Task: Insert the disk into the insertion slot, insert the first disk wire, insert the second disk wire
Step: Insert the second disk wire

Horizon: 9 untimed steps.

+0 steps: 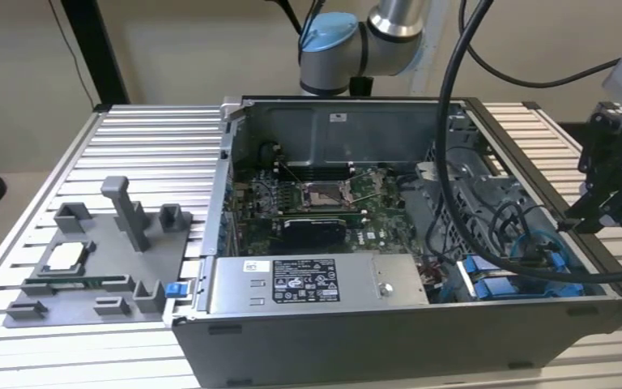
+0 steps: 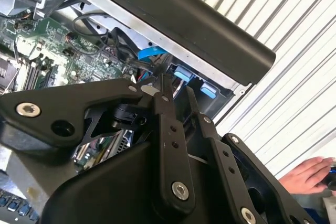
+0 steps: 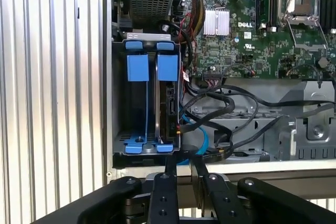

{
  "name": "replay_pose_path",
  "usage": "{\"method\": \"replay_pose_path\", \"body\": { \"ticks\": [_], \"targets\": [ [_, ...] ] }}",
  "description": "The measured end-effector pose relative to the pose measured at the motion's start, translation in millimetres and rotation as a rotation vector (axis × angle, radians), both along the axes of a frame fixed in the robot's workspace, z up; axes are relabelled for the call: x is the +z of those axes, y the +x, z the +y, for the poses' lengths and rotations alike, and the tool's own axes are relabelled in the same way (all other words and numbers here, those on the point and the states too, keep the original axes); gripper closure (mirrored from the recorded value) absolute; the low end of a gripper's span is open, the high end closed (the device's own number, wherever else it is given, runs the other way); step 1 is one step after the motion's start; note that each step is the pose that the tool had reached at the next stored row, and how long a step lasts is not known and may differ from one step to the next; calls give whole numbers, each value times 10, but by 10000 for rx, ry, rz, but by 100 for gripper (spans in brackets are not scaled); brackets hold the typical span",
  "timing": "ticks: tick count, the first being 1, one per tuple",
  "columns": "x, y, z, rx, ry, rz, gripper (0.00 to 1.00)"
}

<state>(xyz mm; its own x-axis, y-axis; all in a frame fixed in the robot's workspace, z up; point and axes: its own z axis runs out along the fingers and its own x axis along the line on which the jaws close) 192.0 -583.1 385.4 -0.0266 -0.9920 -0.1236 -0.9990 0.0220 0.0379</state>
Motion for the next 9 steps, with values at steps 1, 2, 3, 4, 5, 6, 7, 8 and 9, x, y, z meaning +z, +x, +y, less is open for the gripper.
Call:
{"method": "replay_pose_path", "body": {
  "ticks": [1,2,3,4,5,6,7,8,9],
  "targets": [
    [-1,2,0,0,-1,0,0],
    [-3,3,0,0,0,0,0],
    [-4,5,0,-1,0,0,0],
    [-6,7,0,-1,0,0,0],
    [-7,9,0,-1,0,0,0],
    [-8,11,0,-1,-1,0,0],
    [-9,13,0,-1,-1,0,0],
    [-11,16,0,0,0,0,0],
    [-12,19,0,0,0,0,0]
  ]
}}
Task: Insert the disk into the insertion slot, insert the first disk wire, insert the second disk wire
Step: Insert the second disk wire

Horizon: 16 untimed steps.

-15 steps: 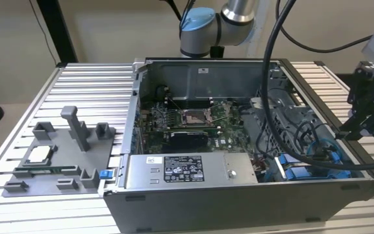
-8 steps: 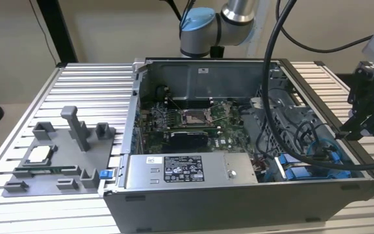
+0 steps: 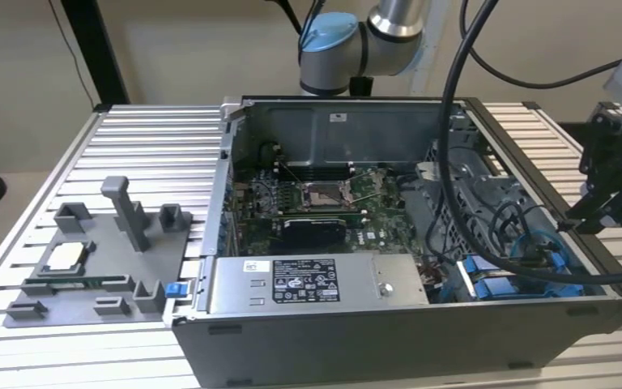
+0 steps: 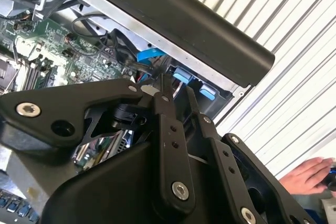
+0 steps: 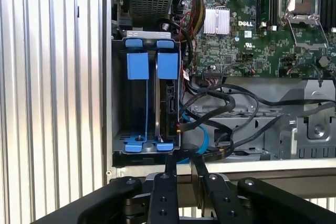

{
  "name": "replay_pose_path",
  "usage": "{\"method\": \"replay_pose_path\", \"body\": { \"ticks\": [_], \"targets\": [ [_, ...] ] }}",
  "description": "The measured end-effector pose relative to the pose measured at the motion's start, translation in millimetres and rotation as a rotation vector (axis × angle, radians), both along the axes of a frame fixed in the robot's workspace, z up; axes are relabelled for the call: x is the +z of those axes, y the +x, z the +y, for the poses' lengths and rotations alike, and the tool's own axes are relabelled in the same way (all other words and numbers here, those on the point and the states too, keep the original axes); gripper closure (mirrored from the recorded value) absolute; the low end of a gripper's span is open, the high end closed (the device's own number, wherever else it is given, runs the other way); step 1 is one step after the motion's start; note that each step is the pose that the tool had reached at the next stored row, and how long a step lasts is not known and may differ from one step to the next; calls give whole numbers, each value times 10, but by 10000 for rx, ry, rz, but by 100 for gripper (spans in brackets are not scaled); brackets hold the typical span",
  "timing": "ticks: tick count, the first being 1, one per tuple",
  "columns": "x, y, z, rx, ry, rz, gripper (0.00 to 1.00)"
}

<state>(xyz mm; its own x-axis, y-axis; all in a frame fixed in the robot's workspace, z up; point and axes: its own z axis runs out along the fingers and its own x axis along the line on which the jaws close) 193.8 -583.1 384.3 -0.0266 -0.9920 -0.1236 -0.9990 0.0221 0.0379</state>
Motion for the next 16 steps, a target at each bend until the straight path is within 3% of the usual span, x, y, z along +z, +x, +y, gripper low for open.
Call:
{"method": "replay_pose_path", "body": {
  "ticks": [12,16],
  "targets": [
    [-17,22,0,0,6,0,0],
    [-48,23,0,2,102,0,0]
  ]
}}
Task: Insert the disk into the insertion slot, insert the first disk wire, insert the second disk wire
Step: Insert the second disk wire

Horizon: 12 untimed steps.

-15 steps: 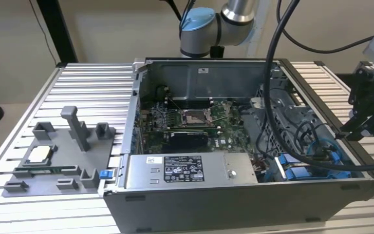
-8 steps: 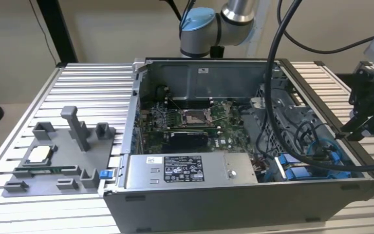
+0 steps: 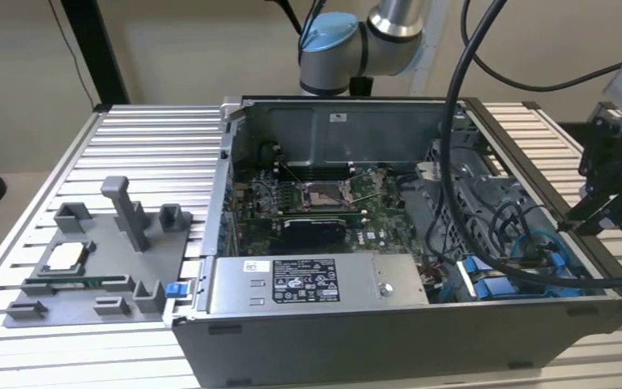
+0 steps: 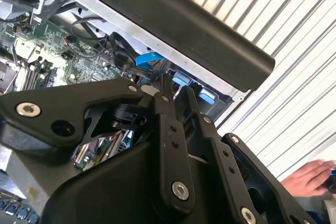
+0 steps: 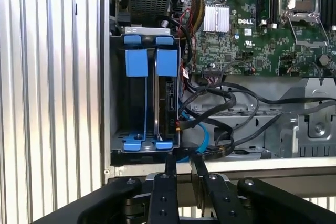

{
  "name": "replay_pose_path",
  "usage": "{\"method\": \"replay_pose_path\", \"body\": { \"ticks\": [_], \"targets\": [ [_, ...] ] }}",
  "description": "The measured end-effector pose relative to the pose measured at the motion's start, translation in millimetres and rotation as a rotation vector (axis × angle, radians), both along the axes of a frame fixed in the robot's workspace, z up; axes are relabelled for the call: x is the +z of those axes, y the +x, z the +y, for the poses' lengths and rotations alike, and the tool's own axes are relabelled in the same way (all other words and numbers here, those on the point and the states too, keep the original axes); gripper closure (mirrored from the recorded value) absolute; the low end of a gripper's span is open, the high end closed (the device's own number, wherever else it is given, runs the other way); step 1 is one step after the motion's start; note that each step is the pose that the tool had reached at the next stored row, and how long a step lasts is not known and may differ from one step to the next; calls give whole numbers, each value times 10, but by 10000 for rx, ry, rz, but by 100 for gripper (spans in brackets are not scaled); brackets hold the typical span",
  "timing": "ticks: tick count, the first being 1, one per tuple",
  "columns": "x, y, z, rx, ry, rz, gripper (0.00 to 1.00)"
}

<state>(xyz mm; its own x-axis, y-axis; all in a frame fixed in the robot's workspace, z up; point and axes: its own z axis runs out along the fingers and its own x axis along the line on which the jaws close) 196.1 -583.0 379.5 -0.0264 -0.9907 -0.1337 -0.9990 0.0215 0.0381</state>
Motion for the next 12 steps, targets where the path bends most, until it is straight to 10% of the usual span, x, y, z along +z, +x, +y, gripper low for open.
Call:
{"method": "replay_pose_path", "body": {
  "ticks": [5,12],
  "targets": [
    [-18,1,4,1,351,1,0],
    [-81,6,8,17,436,1,0]
  ]
}}
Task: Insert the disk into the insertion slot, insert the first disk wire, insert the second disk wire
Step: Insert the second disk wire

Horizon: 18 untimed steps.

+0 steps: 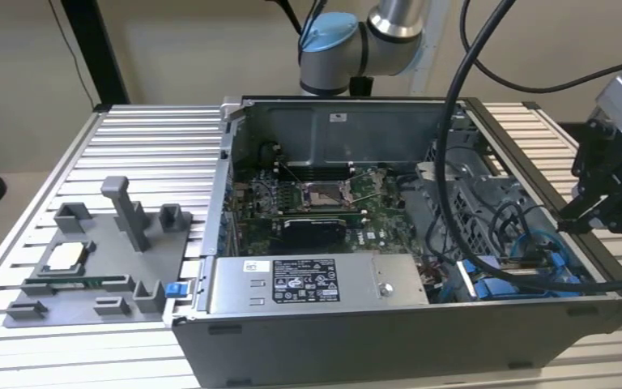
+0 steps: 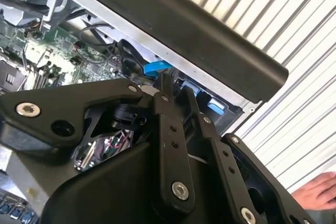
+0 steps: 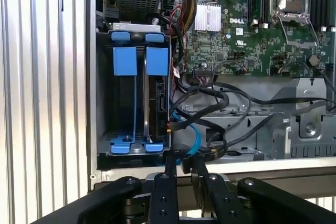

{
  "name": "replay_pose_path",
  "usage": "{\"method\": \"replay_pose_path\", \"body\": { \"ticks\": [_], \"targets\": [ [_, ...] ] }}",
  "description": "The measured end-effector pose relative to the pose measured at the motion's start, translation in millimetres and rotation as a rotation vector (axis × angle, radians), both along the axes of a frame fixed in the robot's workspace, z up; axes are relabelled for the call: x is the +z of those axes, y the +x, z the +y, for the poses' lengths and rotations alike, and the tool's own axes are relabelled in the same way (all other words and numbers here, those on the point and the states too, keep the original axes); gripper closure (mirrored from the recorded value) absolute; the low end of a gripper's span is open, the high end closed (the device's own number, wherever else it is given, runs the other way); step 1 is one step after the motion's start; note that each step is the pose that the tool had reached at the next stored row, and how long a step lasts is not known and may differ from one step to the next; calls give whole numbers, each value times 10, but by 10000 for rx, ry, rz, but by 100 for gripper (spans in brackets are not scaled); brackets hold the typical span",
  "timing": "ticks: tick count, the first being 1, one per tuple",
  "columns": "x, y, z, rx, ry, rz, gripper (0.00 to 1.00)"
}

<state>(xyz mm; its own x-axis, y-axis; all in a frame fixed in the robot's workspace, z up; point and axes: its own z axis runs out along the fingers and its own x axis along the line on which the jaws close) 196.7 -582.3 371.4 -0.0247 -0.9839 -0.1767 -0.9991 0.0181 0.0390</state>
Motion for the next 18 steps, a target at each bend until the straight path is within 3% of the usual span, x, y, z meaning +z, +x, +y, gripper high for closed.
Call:
{"method": "replay_pose_path", "body": {
  "ticks": [5,10,11,18],
  "targets": [
    [-17,1,2,2,319,1,0],
    [-30,1,3,2,408,0,0],
    [-32,1,2,1,410,0,100],
    [-42,1,2,2,412,0,100]
  ]
}}
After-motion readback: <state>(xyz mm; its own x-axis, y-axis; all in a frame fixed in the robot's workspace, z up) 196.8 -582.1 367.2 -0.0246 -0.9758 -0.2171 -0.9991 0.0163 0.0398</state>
